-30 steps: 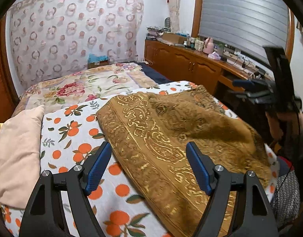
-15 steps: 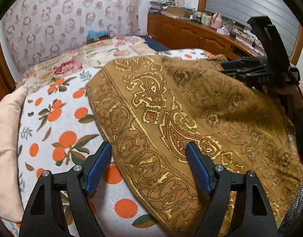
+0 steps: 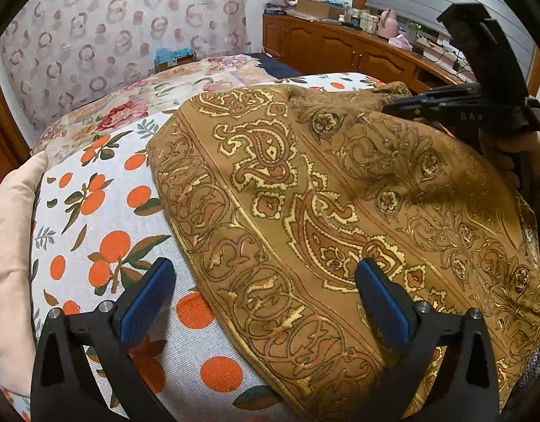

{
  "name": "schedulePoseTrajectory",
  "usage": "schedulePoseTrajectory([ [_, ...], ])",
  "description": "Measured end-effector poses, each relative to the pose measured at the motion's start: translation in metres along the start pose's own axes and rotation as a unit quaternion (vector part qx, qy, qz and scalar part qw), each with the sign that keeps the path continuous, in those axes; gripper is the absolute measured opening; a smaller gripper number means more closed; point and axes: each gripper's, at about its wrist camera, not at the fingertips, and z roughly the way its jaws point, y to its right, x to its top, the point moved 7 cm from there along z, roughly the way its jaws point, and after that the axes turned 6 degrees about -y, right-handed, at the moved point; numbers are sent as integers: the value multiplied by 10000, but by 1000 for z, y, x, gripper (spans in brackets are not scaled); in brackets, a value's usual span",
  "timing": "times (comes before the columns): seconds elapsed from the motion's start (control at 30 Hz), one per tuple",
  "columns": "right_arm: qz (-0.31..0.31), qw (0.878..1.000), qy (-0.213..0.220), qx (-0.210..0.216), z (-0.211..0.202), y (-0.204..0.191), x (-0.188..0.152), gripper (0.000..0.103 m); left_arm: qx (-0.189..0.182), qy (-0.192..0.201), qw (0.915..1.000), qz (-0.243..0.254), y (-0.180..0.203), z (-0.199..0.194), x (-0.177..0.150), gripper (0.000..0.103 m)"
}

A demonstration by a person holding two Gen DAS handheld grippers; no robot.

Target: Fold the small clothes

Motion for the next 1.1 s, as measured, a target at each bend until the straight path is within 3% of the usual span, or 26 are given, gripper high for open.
schedulePoseTrajectory([
  [0.17, 60, 9994, 330, -130, -19, 5, 6, 4, 2, -1, 10000, 0, 0, 0, 0, 103],
  [0.27, 146, 9960, 800, -376, -48, 11, 17, 3, -4, 0, 10000, -2, 0, -1, -1, 103],
  [0.5, 31, 9940, 875, -659, -60, 2, 18, 3, -61, -68, 9999, 52, -1, -4, -1, 102],
  [0.63, 19, 9910, 1051, -830, -82, -6, 18, 3, 1, 383, 9992, -82, -5, -37, -3, 102],
  [0.7, 69, 9853, 1183, -1233, -97, 0, 17, 3, -17, 553, 9984, -134, -6, -53, -5, 101],
  [0.77, -13, 9711, 1239, -2041, -107, 9, 17, 4, -36, 640, 9978, -161, -6, -64, -9, 102],
  [0.8, 10, 9668, 1165, -2275, -107, 14, 16, 12, -40, 663, 9976, -172, -6, -66, -10, 102],
  [0.83, 107, 9680, 1009, -2297, -103, 20, 13, 32, -50, 678, 9975, -182, -5, -68, -13, 102],
  [0.9, 280, 9740, 813, -2098, -97, 26, 5, 49, -96, 694, 9973, -206, -2, -72, -18, 102],
  [1.03, 320, 9753, 759, -2048, -99, 17, -17, 50, -139, 776, 9968, -154, 6, -79, -26, 101],
  [1.1, 311, 9800, 724, -1828, -104, -3, -44, 51, -152, 827, 9963, -158, 8, -83, -30, 102],
])
